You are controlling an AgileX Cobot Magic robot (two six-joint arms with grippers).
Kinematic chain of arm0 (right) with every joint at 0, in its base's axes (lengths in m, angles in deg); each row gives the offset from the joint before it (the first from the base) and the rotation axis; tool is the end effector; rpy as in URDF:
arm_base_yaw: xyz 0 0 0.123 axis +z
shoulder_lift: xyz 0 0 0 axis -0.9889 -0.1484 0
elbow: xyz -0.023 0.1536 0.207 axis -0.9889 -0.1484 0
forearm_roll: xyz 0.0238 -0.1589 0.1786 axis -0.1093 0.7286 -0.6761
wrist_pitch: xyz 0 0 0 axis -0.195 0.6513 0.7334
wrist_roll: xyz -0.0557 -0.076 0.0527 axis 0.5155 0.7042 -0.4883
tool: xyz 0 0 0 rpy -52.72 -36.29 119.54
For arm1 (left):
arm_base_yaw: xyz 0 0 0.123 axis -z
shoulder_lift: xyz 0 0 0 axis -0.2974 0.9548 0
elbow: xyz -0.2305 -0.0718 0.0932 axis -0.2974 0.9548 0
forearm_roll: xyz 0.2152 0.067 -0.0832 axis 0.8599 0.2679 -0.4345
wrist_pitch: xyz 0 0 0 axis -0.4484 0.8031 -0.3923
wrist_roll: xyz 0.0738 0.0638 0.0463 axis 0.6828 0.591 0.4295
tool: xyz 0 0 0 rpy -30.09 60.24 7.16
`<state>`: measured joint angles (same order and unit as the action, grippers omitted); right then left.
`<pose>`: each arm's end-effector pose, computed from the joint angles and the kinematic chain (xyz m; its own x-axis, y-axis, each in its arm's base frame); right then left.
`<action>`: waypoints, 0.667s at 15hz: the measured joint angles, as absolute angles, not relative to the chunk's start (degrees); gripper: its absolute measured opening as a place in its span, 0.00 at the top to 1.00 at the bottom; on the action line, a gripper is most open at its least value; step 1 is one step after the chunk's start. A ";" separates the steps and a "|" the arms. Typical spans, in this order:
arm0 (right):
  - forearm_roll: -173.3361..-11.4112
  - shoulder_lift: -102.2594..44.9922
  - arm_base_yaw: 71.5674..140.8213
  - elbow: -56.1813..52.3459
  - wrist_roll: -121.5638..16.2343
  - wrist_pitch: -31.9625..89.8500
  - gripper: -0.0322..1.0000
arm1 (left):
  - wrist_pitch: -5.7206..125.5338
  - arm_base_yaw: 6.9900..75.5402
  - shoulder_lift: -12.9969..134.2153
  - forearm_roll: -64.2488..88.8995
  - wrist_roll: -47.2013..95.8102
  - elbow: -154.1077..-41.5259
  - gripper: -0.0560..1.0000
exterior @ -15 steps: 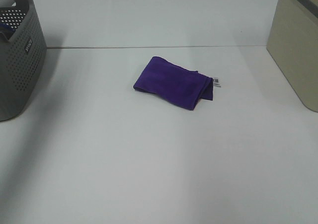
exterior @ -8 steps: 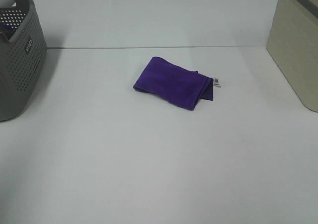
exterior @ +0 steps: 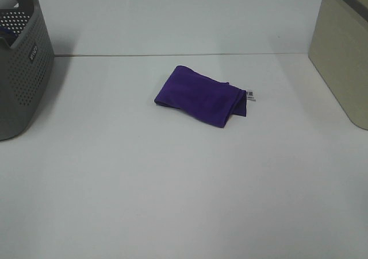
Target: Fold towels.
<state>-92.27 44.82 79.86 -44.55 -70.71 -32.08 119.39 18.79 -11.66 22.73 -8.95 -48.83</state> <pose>-0.0006 0.0138 0.2907 -0.4534 -0.0246 -0.8910 -0.1028 0.9944 0.0248 0.0227 -0.0059 0.2689 -0.4792 0.0023 -0.8777 0.0633 0.9975 -0.0320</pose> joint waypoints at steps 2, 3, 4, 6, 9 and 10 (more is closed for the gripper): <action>-92.33 44.82 79.86 -47.70 -69.68 -32.08 0.18 | 119.45 18.79 -12.69 22.16 -8.84 -48.77 0.23; -92.39 44.82 79.86 -50.11 -68.59 -32.08 0.18 | 119.16 18.79 -12.81 21.76 -8.38 -48.60 0.23; -92.44 44.82 79.86 -52.29 -67.51 -32.08 0.18 | 119.05 18.79 -12.81 21.30 -7.86 -48.42 0.23; -92.62 44.82 79.86 -53.95 -66.88 -30.30 0.18 | 118.88 18.79 -12.81 20.50 -7.52 -48.02 0.23; -92.73 44.76 79.86 -55.84 -66.13 -26.06 0.18 | 118.65 18.79 -12.81 20.38 -7.52 -47.97 0.23; -92.73 44.76 79.86 -55.84 -66.07 -26.06 0.18 | 118.65 18.79 -12.81 20.38 -7.58 -47.97 0.23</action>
<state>-92.73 44.76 79.86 -55.84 -66.07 -26.06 118.65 18.79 -12.81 20.38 -7.58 -47.97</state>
